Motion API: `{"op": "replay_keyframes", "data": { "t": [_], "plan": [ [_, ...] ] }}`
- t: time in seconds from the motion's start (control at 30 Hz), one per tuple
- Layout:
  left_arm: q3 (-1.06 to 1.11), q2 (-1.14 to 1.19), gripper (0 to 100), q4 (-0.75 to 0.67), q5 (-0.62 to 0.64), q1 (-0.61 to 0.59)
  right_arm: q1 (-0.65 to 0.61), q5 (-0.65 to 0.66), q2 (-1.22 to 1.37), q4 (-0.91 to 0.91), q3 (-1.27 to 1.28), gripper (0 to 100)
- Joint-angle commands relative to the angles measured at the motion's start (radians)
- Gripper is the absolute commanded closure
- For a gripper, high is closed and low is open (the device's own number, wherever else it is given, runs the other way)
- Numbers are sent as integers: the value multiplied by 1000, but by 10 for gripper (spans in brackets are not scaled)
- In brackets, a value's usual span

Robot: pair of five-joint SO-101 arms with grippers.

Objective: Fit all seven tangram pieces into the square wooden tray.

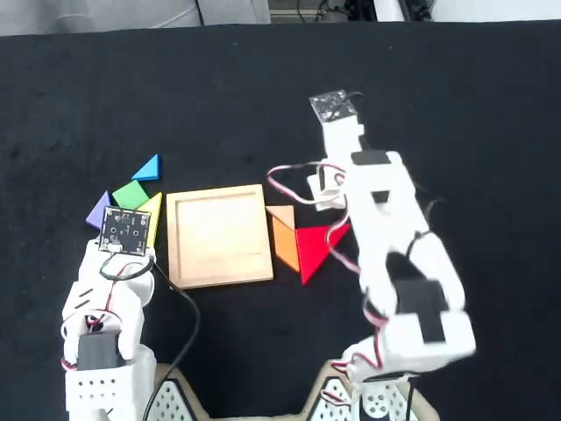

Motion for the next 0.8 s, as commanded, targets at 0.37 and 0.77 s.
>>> {"op": "replay_keyframes", "data": {
  "t": [0.37,0.77],
  "plan": [
    [19,-6,970,-15,5,-8,46,198,35,176,-61,987],
    [19,-6,970,-15,5,-8,163,546,31,428,-36,988]
  ]
}}
